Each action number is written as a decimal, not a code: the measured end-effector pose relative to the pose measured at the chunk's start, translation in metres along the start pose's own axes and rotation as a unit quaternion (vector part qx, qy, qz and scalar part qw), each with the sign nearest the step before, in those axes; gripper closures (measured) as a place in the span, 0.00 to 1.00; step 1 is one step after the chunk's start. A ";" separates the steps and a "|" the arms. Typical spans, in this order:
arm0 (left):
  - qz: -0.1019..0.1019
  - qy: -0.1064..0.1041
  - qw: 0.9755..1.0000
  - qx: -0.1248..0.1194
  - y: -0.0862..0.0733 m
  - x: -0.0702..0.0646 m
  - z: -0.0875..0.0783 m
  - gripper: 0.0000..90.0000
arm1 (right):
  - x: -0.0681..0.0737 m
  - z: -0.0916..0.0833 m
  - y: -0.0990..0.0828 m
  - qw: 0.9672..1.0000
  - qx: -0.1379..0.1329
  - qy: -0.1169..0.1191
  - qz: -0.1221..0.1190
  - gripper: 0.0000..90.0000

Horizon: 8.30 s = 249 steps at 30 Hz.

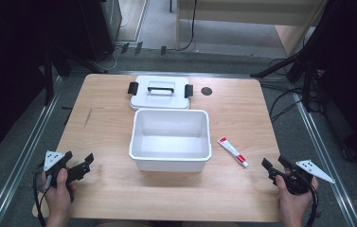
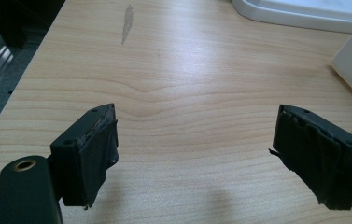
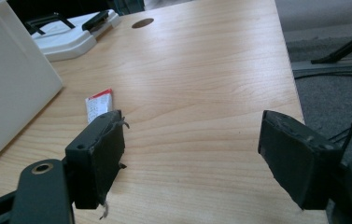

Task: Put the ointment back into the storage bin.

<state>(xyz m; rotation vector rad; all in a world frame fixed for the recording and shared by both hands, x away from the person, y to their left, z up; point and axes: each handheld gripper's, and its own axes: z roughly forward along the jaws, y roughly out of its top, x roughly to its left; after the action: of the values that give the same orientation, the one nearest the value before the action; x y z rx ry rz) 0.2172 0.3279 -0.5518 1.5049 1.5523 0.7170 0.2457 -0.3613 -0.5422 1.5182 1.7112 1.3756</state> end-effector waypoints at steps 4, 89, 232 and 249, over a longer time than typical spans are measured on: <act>-0.002 -0.001 1.000 -0.001 0.000 0.000 0.000 0.16 | 0.004 0.003 0.002 1.000 0.020 -0.008 -0.015 0.27; 0.029 0.001 1.000 0.011 0.000 -0.005 0.001 0.00 | 0.109 0.151 0.079 0.809 0.546 -0.036 -0.215 0.69; 0.020 -0.005 1.000 0.012 0.000 -0.003 0.002 0.00 | 0.277 0.139 0.136 0.685 0.429 0.261 -0.528 0.80; 0.021 -0.005 1.000 0.014 0.001 -0.003 0.002 0.00 | 0.276 0.150 0.119 0.673 0.457 0.253 -0.524 0.80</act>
<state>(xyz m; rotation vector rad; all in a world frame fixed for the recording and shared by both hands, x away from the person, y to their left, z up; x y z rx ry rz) 0.2188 0.3243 -0.5517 1.5623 1.5335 0.7137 0.3501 -0.0648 -0.4226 0.0803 3.1128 0.2168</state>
